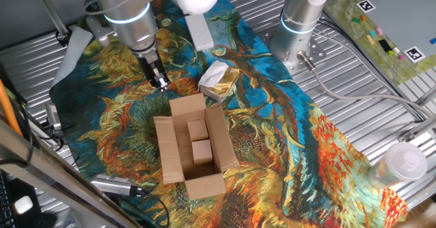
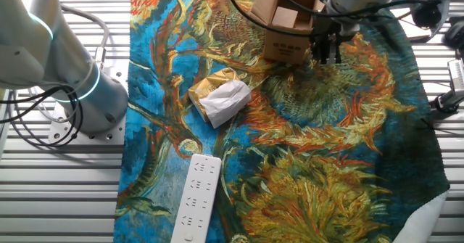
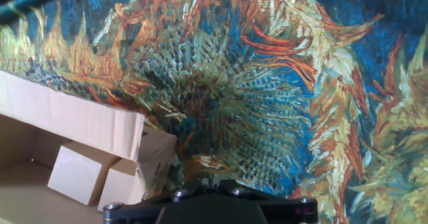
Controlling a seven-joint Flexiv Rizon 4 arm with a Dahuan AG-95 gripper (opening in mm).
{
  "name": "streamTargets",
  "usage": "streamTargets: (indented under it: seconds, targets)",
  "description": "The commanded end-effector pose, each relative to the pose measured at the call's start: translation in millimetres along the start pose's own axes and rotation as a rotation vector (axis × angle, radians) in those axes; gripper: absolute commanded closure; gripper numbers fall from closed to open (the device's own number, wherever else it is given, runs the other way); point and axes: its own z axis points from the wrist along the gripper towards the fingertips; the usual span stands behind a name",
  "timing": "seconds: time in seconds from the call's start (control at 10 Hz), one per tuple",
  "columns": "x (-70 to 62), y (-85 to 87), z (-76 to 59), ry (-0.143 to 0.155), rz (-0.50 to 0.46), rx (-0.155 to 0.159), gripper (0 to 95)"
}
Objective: Cover the box
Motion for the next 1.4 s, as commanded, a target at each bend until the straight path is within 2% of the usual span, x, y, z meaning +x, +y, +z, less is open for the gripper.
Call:
streamTargets:
  seconds: [0.1, 0.3, 0.4, 0.5, 0.8, 1.1, 1.4]
  targets:
    - [2.6, -0.2, -0.2, 0.002, -0.038, 0.004, 95.0]
    - [6.3, -2.4, 0.5, 0.007, -0.077, 0.011, 95.0]
    - [6.3, -2.4, 0.5, 0.002, -0.149, 0.032, 95.0]
    - [6.3, -2.4, 0.5, -0.002, -0.174, 0.041, 95.0]
    - [6.3, -2.4, 0.5, 0.001, -0.279, 0.035, 95.0]
    - [6.3, -2.4, 0.5, 0.008, -0.349, 0.024, 95.0]
    - [6.3, -2.4, 0.5, 0.033, -0.342, 0.044, 95.0]
